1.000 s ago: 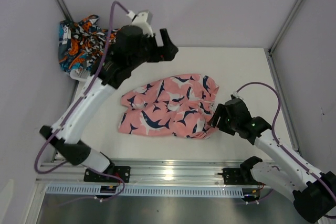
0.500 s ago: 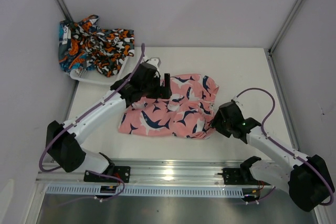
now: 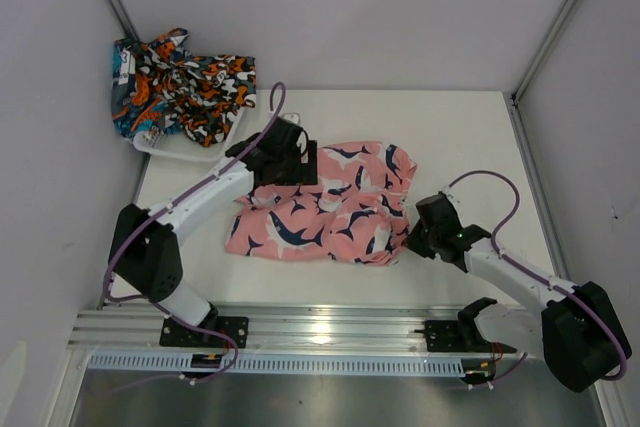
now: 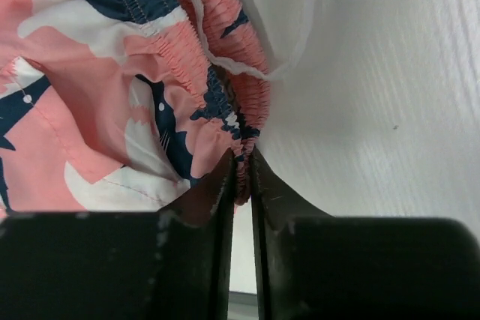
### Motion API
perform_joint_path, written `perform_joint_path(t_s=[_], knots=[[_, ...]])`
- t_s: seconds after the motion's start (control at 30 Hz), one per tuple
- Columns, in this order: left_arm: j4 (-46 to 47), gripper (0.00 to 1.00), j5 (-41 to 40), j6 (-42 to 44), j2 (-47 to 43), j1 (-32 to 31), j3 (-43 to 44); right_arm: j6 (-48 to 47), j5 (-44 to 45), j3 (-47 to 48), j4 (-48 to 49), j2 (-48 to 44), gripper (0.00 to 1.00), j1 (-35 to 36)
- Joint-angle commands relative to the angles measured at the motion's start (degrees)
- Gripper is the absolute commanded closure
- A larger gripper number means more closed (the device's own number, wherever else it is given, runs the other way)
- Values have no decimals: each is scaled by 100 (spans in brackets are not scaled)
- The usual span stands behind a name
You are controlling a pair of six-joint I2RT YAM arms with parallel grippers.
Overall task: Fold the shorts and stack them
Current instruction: Flatten the shorts out
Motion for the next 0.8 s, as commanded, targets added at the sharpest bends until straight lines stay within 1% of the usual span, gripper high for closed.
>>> perform_joint_path(t_s=[0.0, 0.03, 0.1, 0.13, 0.2, 0.3, 0.4, 0.6, 0.73, 0.77], knots=[[20, 1, -231, -82, -723, 189, -225, -47, -118, 60, 265, 104, 97, -279], [-6, 1, -241, -73, -767, 242, -243, -82, -118, 113, 99, 87, 100, -384], [-67, 1, -223, -20, -715, 427, -234, -126, 30, 192, -130, -201, 100, -622], [-111, 1, -223, -3, -637, 479, -208, -135, 136, 271, -418, -360, 100, -675], [-164, 1, -267, -2, -338, 567, -129, -153, 477, 333, -858, -885, 100, -824], [-138, 1, -451, -116, 13, 620, -128, -223, 682, 464, -1202, -1178, 100, -1009], [-60, 1, -513, -195, 50, 752, -295, -381, 734, 544, -1414, -1135, 100, -1167], [450, 1, -250, -213, -222, 1288, -1068, -794, 620, 544, -1291, -836, 100, -1861], [881, 1, -56, -345, -775, 1569, -1622, -1022, 612, 509, -1160, -722, 100, -2169], [951, 1, -4, -371, -855, 1648, -1893, -1058, 524, 491, -1116, -713, 100, -2274]])
